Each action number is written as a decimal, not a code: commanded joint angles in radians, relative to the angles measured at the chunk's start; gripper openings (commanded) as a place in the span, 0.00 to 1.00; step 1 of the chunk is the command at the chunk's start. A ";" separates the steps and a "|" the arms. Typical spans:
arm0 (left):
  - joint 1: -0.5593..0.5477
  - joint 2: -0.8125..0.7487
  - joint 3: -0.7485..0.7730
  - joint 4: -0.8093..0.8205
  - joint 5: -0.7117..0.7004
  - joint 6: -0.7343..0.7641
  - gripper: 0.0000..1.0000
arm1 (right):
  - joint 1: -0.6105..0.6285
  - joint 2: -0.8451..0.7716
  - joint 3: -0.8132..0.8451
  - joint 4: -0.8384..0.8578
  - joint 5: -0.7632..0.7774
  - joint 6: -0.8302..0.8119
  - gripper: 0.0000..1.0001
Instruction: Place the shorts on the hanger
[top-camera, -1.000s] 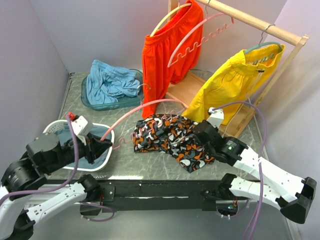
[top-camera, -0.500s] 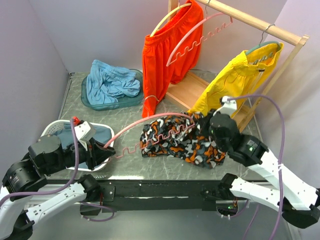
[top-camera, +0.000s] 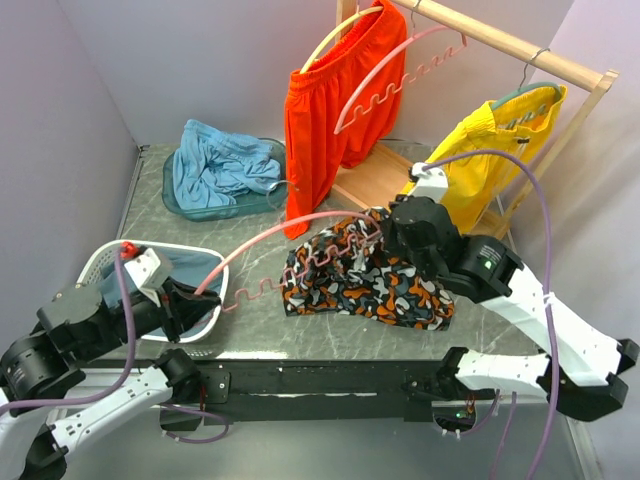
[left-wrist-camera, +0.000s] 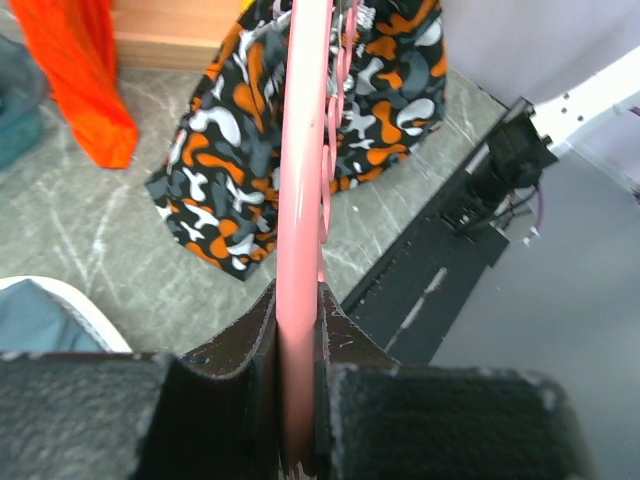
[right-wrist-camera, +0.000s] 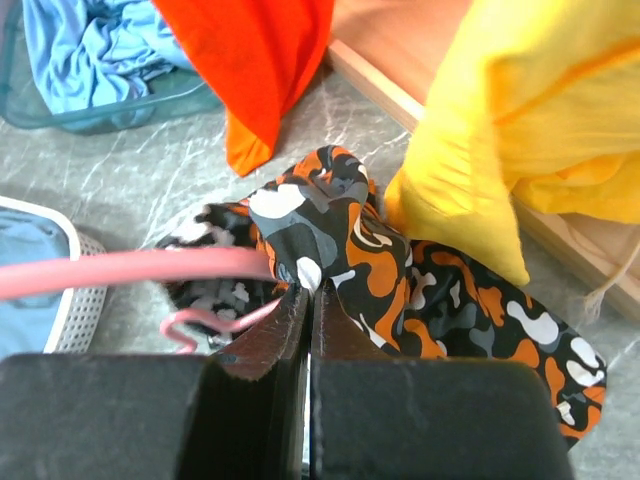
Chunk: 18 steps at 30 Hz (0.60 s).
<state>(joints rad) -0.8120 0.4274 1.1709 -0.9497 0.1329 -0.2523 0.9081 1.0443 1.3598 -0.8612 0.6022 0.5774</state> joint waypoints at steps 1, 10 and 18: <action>0.000 -0.047 0.010 0.074 -0.111 0.004 0.01 | 0.052 0.090 0.146 -0.087 0.040 -0.030 0.00; 0.019 -0.134 -0.014 0.068 -0.095 -0.001 0.01 | 0.089 0.269 0.387 -0.131 0.012 -0.122 0.00; 0.098 -0.173 -0.045 0.117 -0.004 0.004 0.01 | 0.146 0.479 0.748 -0.187 -0.050 -0.264 0.00</action>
<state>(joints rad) -0.7616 0.2775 1.1275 -0.9543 0.0761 -0.2527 1.0008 1.4658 1.9644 -1.0420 0.6048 0.4072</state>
